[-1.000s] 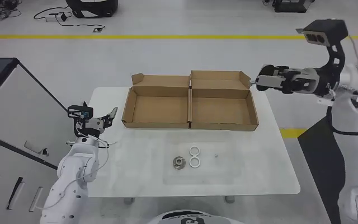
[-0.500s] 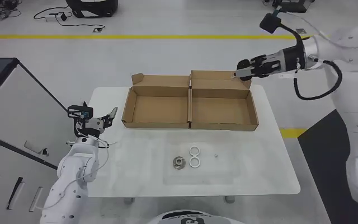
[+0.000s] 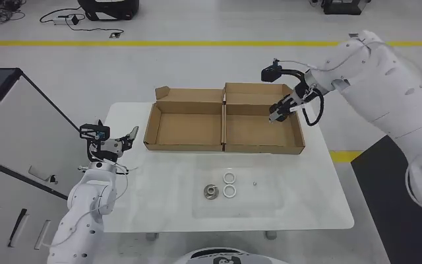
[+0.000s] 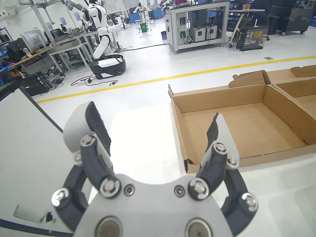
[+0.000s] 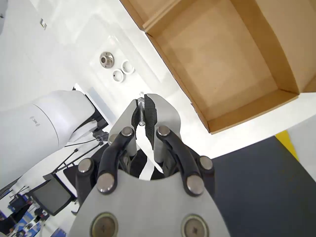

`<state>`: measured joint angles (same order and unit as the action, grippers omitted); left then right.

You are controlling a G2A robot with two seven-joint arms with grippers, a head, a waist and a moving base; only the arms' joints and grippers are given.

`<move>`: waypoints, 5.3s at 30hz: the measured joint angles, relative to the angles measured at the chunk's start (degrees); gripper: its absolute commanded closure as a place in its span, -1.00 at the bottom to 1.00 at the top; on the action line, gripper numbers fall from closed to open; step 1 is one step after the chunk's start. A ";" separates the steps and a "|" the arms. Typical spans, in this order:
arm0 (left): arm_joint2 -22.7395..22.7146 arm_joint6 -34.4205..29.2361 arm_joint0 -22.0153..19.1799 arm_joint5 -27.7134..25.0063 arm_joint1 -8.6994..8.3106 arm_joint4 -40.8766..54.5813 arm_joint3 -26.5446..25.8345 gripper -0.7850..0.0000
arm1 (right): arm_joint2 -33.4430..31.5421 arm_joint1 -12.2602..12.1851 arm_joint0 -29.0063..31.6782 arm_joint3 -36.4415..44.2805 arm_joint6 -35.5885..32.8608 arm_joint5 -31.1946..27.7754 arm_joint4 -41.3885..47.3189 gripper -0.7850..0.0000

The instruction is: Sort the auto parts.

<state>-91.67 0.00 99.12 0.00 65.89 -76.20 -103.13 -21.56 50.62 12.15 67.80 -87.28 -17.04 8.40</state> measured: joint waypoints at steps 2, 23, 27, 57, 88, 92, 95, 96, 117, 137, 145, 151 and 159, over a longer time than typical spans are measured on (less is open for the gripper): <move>0.00 0.00 0.00 0.00 0.00 0.00 0.00 -1.00 | 4.30 0.75 -1.17 -3.11 -0.48 0.49 1.36 1.00; 0.00 0.00 0.00 0.00 0.00 0.00 0.00 -1.00 | 11.82 13.43 -3.01 -27.77 4.48 -4.46 -14.31 1.00; 0.00 0.00 0.00 0.00 0.00 0.00 0.00 -1.00 | 11.82 15.21 -2.67 -30.77 5.97 -5.94 -16.32 1.00; 0.00 0.00 0.00 0.00 0.00 0.00 0.00 -1.00 | 11.76 15.91 4.26 -21.86 19.34 14.80 -32.32 1.00; 0.00 0.00 0.00 0.00 0.00 0.00 0.00 -1.00 | 7.33 19.32 11.73 -29.02 26.91 13.92 -36.92 1.00; 0.00 0.00 0.00 0.00 0.00 0.00 0.00 -1.00 | 6.87 19.78 12.03 -29.88 26.90 13.36 -37.54 1.00; 0.00 0.00 0.00 0.00 0.00 0.00 0.00 -1.00 | 6.49 20.12 12.30 -30.68 26.78 12.89 -37.81 1.00; 0.00 0.00 0.00 0.00 0.00 0.00 0.00 -1.00 | 6.37 20.22 12.39 -30.92 26.75 12.72 -37.87 1.00; 0.00 0.00 0.00 0.00 0.00 0.00 0.00 -1.00 | 2.87 20.89 11.73 -30.59 26.36 8.13 -41.08 -1.00; 0.00 0.00 0.00 0.00 0.00 0.00 0.00 -1.00 | -11.04 6.32 16.08 8.99 11.35 -11.49 -41.65 -1.00; 0.00 0.00 0.00 0.00 0.00 0.00 0.00 -1.00 | -5.23 -0.97 14.37 23.02 12.45 -12.44 -36.70 -1.00; 0.00 0.00 0.00 0.00 0.00 0.00 0.00 -1.00 | 3.52 -4.48 8.04 26.70 14.53 -14.52 -30.47 -1.00; 0.00 0.00 0.00 0.00 0.00 0.00 0.00 -1.00 | 12.01 -5.75 1.68 30.45 15.09 -15.09 -23.05 -1.00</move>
<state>-91.67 0.00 99.12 0.00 65.89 -76.20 -103.13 -9.55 44.86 13.83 98.25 -72.19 -32.13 -14.65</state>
